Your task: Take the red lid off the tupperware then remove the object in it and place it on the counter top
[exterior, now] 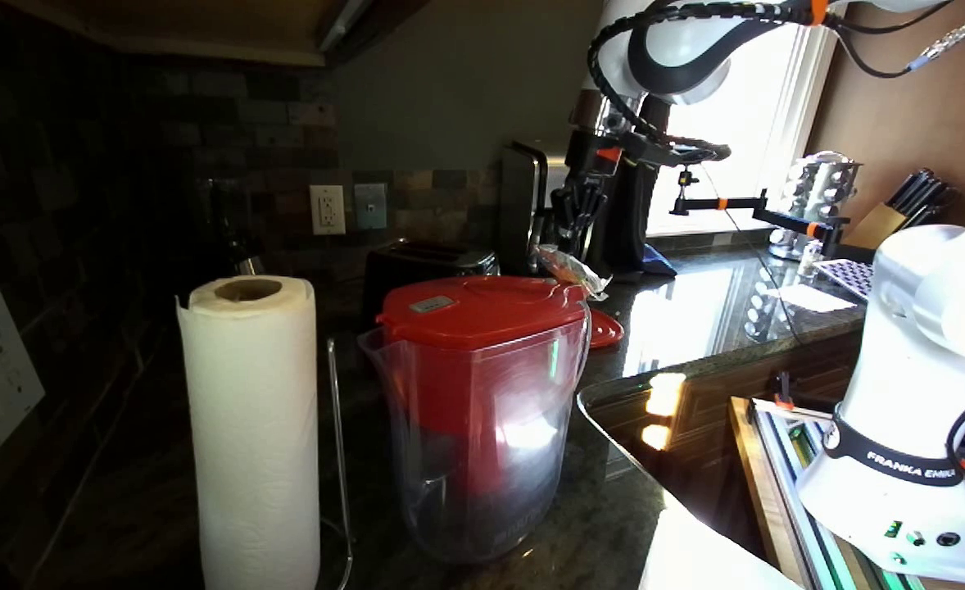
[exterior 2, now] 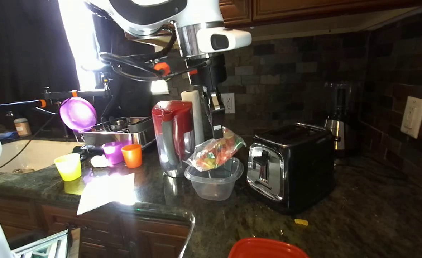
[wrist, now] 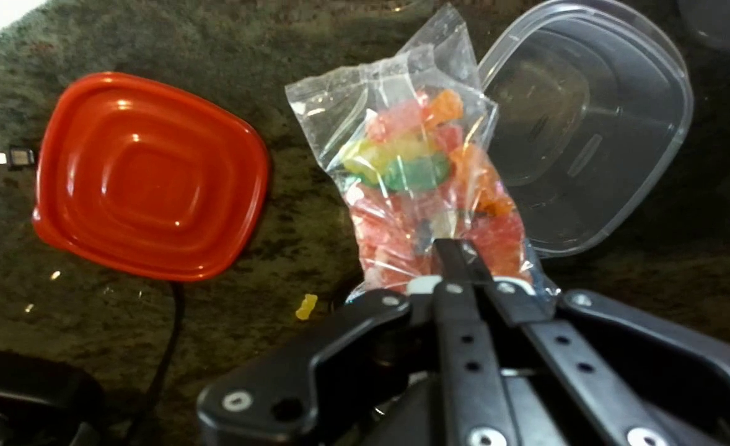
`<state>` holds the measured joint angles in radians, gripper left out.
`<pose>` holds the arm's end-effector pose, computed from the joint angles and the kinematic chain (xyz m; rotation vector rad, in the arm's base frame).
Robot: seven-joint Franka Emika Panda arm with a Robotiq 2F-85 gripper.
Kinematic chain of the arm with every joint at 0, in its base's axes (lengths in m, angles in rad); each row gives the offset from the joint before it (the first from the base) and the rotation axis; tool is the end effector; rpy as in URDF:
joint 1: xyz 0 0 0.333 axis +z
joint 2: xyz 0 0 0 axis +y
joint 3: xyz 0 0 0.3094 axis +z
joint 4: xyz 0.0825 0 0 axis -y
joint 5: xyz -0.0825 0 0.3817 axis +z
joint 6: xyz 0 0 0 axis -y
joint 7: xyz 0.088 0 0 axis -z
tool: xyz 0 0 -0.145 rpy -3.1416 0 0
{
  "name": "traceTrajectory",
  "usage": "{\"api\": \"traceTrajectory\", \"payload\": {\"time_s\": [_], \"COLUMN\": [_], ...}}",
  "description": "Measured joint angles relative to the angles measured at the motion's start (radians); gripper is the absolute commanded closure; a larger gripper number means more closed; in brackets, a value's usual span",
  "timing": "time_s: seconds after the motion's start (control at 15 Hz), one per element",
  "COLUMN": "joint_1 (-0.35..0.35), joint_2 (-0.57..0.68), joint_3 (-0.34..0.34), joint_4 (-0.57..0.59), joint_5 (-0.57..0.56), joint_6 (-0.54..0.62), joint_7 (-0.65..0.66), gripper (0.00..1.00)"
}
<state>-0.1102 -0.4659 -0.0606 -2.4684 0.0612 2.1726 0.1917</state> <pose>0.4218 -0.0684 0.4336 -2.9908 0.5888 -0.2565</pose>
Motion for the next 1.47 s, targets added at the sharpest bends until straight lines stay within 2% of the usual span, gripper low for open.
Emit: {"api": "traceTrajectory", "payload": {"time_s": [0.4,0.6,1.0,1.47], "joint_1": [-0.047,-0.054,-0.045,-0.026], "joint_2": [0.029,0.068,0.181,0.286], "joint_3": [-0.038,-0.049,-0.05,-0.045], "joint_4": [-0.048,-0.077,-0.121,-0.129], "joint_5": [0.004,0.004,0.015,0.015], "joint_6": [0.017,0.075,0.209,0.285], "joint_7": [0.001,-0.001,-0.024,-0.032], "gripper": [1.0,1.0,1.0,1.0]}}
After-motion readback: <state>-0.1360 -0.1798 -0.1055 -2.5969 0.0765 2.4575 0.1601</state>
